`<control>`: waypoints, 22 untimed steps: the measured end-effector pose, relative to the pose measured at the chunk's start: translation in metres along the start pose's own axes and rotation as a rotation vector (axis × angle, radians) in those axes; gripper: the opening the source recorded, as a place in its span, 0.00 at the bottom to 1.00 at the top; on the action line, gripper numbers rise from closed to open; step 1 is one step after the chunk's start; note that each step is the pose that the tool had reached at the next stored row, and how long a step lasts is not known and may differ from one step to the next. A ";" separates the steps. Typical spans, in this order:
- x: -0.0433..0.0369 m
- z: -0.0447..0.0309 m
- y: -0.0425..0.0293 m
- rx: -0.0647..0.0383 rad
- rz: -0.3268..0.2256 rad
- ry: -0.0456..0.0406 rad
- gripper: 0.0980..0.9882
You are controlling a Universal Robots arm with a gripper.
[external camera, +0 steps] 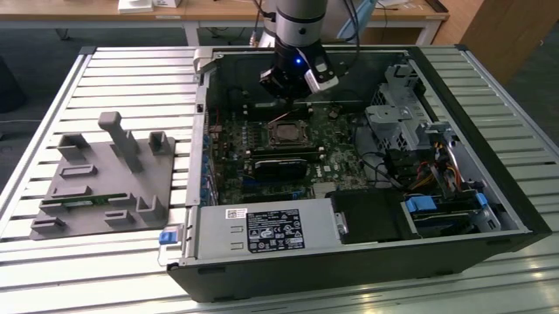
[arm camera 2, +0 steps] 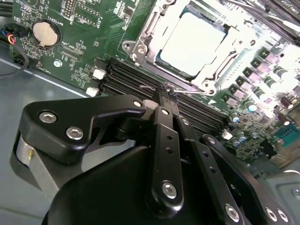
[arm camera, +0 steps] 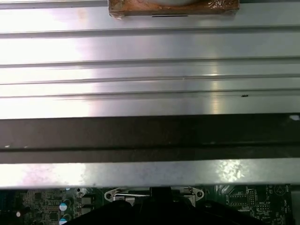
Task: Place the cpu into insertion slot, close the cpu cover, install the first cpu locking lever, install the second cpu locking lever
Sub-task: 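Install the first cpu locking lever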
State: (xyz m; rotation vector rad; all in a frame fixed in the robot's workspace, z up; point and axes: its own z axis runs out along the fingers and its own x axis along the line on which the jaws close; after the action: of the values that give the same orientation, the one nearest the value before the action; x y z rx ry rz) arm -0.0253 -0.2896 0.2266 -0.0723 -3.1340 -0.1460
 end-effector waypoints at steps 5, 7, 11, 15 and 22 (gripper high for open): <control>-0.0040 0.0039 0.0010 0.000 0.000 0.0001 0.01; -0.0061 0.0061 0.0012 0.000 0.000 0.0001 0.01; -0.0084 0.0121 0.0009 0.001 0.000 0.0000 0.01; -0.0105 0.0180 0.0004 0.003 0.000 -0.0001 0.01; -0.0124 0.0240 0.0001 0.010 0.000 -0.0004 0.01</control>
State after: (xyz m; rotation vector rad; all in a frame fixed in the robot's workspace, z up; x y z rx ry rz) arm -0.0129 -0.2879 0.2027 -0.0725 -3.1349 -0.1296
